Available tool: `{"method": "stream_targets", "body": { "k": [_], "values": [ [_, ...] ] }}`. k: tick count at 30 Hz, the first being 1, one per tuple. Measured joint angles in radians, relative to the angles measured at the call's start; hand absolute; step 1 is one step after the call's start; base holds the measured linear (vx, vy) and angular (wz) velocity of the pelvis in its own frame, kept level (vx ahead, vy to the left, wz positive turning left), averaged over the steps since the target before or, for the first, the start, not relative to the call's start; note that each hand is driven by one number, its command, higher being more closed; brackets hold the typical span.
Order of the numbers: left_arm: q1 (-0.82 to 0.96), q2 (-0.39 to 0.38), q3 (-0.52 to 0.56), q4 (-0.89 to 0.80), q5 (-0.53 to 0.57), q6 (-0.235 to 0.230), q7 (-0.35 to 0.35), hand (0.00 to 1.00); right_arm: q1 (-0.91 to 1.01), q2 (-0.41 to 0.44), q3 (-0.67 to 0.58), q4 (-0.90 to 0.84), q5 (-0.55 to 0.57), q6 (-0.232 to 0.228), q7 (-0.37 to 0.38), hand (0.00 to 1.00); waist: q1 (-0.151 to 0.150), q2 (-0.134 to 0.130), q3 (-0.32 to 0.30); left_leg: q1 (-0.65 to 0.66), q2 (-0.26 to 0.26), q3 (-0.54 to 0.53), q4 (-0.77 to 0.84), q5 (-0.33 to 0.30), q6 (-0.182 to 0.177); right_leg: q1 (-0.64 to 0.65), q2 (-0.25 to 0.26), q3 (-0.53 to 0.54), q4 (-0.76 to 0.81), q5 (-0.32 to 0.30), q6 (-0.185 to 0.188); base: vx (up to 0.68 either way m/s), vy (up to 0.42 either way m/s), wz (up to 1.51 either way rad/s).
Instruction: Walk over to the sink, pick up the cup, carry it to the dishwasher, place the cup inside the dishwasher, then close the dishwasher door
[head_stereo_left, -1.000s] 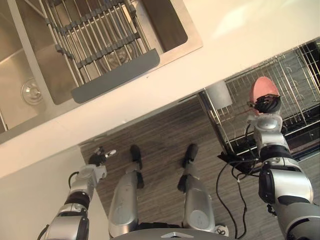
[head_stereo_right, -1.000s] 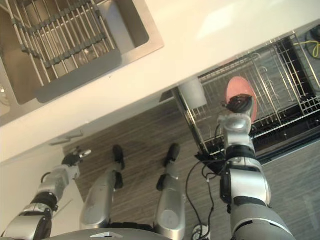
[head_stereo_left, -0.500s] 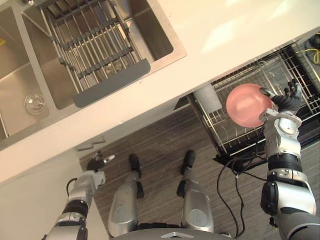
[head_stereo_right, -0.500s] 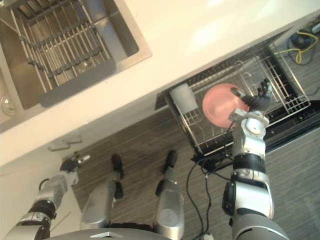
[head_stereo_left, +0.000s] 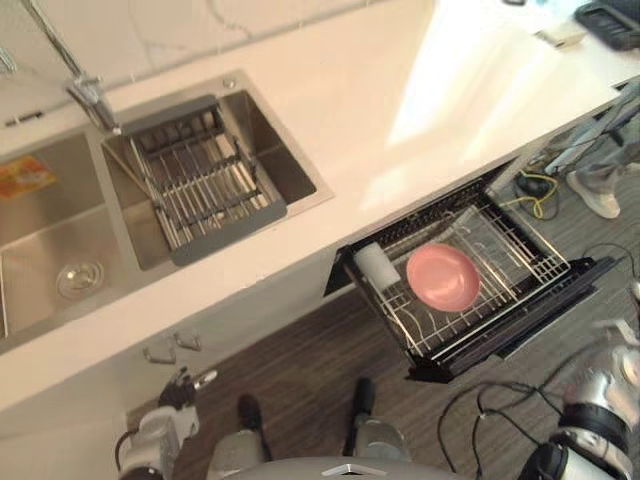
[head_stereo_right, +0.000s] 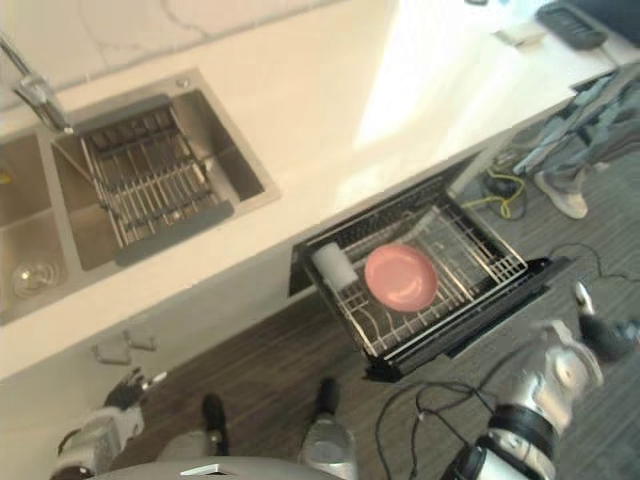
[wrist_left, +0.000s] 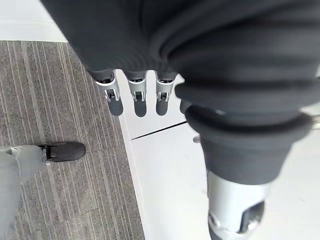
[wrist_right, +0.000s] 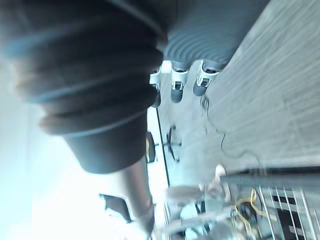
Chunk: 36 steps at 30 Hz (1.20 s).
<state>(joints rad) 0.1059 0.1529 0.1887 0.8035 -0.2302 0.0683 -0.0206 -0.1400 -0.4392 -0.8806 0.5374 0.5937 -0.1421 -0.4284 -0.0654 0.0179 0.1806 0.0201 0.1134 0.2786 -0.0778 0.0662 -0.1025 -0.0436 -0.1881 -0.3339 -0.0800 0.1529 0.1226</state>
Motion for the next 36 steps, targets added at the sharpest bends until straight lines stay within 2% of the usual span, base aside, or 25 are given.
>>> {"method": "stream_targets", "body": {
  "k": [3, 5, 6, 8, 11, 13, 16, 20, 23, 24, 31, 36],
  "values": [
    [0.022, -0.027, 0.009, 0.006, 0.004, 0.0, -0.011, 0.0, 0.074, 0.012, -0.083, 0.058, 0.042, 0.024, 0.006, 1.0, -0.008, 0.017, -0.031, 0.014, 0.002, 0.01, -0.001, -0.007, -0.008, 0.009, 0.001, 0.004, 0.0, -0.004, -0.003, -0.03, -0.017, -0.11],
    [0.026, -0.042, 0.011, 0.012, 0.019, 0.001, -0.017, 0.0, 0.105, 0.06, -0.14, 0.09, 0.088, 0.034, 0.038, 1.0, -0.01, 0.024, -0.041, 0.018, 0.008, 0.026, -0.006, -0.008, -0.009, 0.009, 0.002, 0.007, 0.0, -0.002, -0.005, -0.05, -0.032, -0.18],
    [0.026, -0.047, 0.013, 0.012, 0.019, 0.003, -0.019, 0.0, 0.116, 0.083, -0.153, 0.106, 0.109, 0.037, 0.061, 1.0, -0.012, 0.022, -0.042, 0.017, 0.009, 0.031, -0.006, -0.01, -0.006, 0.007, 0.002, 0.005, 0.0, -0.002, -0.005, -0.05, -0.027, -0.17],
    [0.022, -0.062, 0.028, 0.012, 0.02, 0.011, -0.032, 0.0, 0.134, 0.138, -0.161, 0.138, 0.129, 0.044, 0.122, 1.0, -0.012, 0.035, -0.05, 0.016, 0.015, 0.055, -0.007, -0.013, -0.004, -0.009, -0.001, 0.007, 0.006, -0.001, -0.006, -0.05, -0.028, -0.25],
    [-0.009, -0.064, 0.03, 0.013, 0.019, 0.018, -0.036, 0.0, 0.123, 0.171, -0.143, 0.149, 0.149, 0.077, 0.189, 1.0, 0.002, 0.046, -0.044, -0.009, 0.018, 0.088, -0.007, -0.012, -0.006, -0.068, -0.009, 0.025, 0.041, 0.002, -0.011, -0.05, -0.029, -0.27],
    [-0.038, -0.073, 0.029, 0.015, 0.018, 0.022, -0.036, 0.0, 0.099, 0.184, -0.126, 0.149, 0.158, 0.082, 0.226, 1.0, 0.003, 0.052, -0.022, -0.034, 0.023, 0.114, -0.006, -0.006, -0.009, -0.102, -0.015, 0.026, 0.056, 0.004, -0.013, -0.05, -0.025, 0.0],
    [-0.103, -0.085, 0.025, 0.014, 0.016, 0.03, -0.035, 0.0, 0.026, 0.201, -0.048, 0.158, 0.158, 0.09, 0.286, 1.0, 0.009, 0.058, 0.05, -0.059, 0.023, 0.136, -0.006, 0.009, -0.009, -0.143, -0.017, 0.045, 0.07, 0.01, -0.019, -0.04, -0.006, -0.08],
    [-0.16, -0.086, 0.016, 0.014, -0.004, 0.036, -0.034, 0.0, -0.057, 0.214, 0.059, 0.164, 0.154, 0.107, 0.363, 1.0, 0.025, 0.062, 0.111, -0.1, 0.022, 0.132, 0.0, 0.036, 0.0, -0.192, -0.018, 0.046, 0.077, 0.024, -0.021, 0.02, 0.003, 0.03],
    [-0.185, -0.085, -0.002, 0.013, -0.022, 0.042, -0.033, 0.0, -0.142, 0.21, 0.127, 0.225, 0.147, 0.127, 0.391, 1.0, 0.032, 0.066, 0.153, -0.111, 0.014, 0.116, 0.0, 0.04, 0.003, -0.202, -0.02, 0.044, 0.089, 0.023, -0.018, 0.06, 0.006, 0.06],
    [-0.191, -0.085, -0.007, 0.013, -0.024, 0.043, -0.032, 0.0, -0.153, 0.2, 0.131, 0.238, 0.146, 0.126, 0.394, 1.0, 0.034, 0.069, 0.16, -0.113, 0.012, 0.111, 0.0, 0.04, 0.003, -0.202, -0.021, 0.042, 0.09, 0.022, -0.017, 0.04, 0.016, 0.16],
    [-0.246, -0.074, -0.042, 0.013, -0.047, 0.046, -0.021, 0.0, -0.285, 0.01, 0.258, 0.451, 0.122, 0.199, 0.406, 1.0, 0.032, 0.096, 0.22, -0.158, -0.004, 0.041, 0.018, 0.046, 0.015, -0.203, -0.045, -0.011, 0.103, 0.018, -0.013, -0.03, 0.011, 0.25],
    [-0.285, -0.075, -0.064, 0.053, -0.056, 0.064, 0.004, 0.0, -0.457, -0.092, 0.374, 0.553, 0.062, 0.229, 0.404, 1.0, 0.038, 0.137, 0.245, -0.197, -0.009, -0.024, 0.021, 0.069, 0.023, -0.203, -0.056, -0.066, 0.11, 0.021, -0.017, -0.09, -0.014, 0.3]
  ]
}}
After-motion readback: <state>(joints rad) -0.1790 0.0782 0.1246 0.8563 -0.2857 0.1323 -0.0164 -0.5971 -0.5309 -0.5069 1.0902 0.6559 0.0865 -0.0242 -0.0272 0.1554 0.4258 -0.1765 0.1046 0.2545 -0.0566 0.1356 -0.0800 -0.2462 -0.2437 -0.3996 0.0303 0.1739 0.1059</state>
